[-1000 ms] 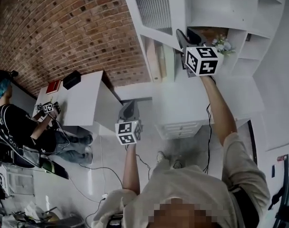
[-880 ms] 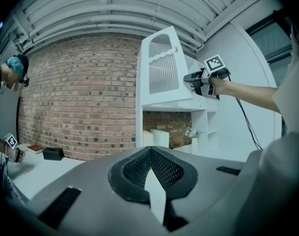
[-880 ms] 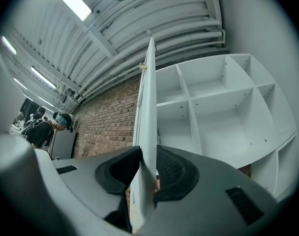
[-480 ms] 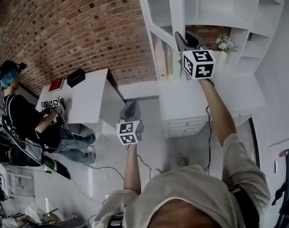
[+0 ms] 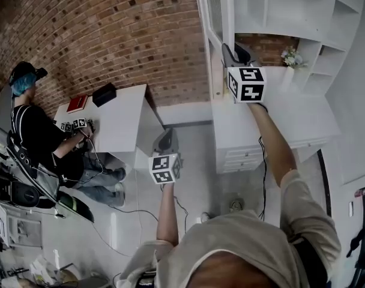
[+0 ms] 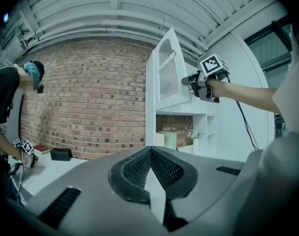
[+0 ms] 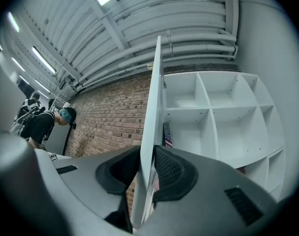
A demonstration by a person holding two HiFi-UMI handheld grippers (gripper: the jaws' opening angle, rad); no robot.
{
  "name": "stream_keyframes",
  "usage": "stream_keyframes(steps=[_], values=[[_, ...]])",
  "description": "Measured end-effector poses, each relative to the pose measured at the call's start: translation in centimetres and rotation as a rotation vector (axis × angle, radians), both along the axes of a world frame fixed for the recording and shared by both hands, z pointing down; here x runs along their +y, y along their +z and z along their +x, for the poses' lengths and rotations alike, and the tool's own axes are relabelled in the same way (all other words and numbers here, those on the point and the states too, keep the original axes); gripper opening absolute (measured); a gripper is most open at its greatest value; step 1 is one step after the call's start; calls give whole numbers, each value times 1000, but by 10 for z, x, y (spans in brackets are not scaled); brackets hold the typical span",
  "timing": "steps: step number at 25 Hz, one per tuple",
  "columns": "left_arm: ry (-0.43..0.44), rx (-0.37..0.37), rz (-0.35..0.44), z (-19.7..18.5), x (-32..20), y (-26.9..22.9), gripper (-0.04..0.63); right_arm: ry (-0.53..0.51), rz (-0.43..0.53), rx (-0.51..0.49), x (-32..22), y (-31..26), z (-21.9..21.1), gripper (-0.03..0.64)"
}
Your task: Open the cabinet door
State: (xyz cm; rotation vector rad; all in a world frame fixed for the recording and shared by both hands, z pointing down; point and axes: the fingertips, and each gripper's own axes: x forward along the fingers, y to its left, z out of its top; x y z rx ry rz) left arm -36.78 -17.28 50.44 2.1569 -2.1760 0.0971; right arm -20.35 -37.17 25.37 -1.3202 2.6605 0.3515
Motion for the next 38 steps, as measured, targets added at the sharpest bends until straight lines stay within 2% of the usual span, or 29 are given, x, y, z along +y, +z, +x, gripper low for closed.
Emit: stream_keyframes(steps=[4,10,19,29,33,38], values=[[-2,4,0,-16,11,2,26,33,-5,16,8,2,-22,109],[3,3,8,-32,25,0,26,30,0,62,21,3,-50,124],[55,3,8,-35,38,-8,26,32,-9,90,44,9,-43,112],[187,12,-1,30,21,-3,26,114,-51,121,76,65,45,51],[210,7,-2,63,14,-4,26,129,-84,121,89,96,87,13],[223,2,-7,100,0,-6,26,120,-108,111,102,131,127,13]])
